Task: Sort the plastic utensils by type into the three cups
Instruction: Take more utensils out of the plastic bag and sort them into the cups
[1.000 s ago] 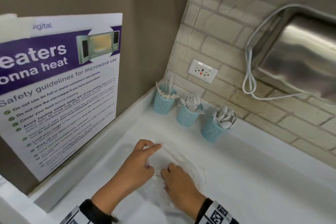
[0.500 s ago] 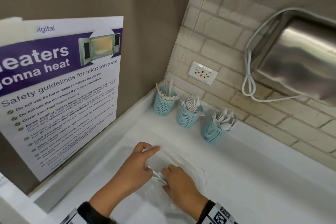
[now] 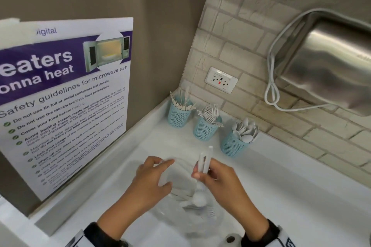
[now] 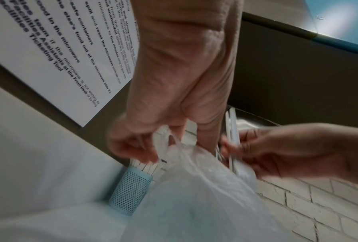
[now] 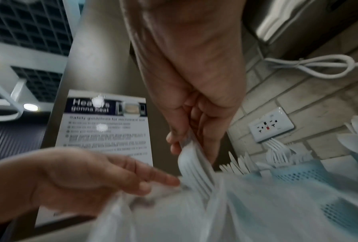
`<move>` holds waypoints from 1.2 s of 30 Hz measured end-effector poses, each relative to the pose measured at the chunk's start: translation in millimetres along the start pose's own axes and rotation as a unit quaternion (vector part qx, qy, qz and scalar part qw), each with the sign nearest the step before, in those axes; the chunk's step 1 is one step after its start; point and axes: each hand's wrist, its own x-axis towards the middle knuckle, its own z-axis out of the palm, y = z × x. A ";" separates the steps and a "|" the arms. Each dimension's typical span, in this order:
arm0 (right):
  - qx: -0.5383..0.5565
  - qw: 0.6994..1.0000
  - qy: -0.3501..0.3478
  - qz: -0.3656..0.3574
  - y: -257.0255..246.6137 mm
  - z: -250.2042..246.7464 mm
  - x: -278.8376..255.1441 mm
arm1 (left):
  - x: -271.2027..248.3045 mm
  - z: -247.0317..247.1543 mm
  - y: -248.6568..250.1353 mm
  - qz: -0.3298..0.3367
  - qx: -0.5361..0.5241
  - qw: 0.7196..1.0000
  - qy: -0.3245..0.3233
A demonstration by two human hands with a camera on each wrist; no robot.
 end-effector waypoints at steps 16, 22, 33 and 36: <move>-0.012 0.928 0.140 -0.346 -24.4 18.5 -34.2 | -21.1 -22.5 54.3 -0.023 -0.366 0.922 -0.126; 0.004 0.986 0.053 -0.155 -16.6 28.2 -57.3 | -20.9 -20.7 54.1 -0.079 -0.475 0.854 -0.198; -0.048 0.970 0.046 -0.235 0.9 31.8 -45.0 | -20.0 -16.2 47.7 -0.098 -0.470 0.858 -0.181; -0.102 0.961 0.105 -0.234 6.5 21.5 -37.5 | -18.3 -16.8 46.4 -0.099 -0.475 0.860 -0.160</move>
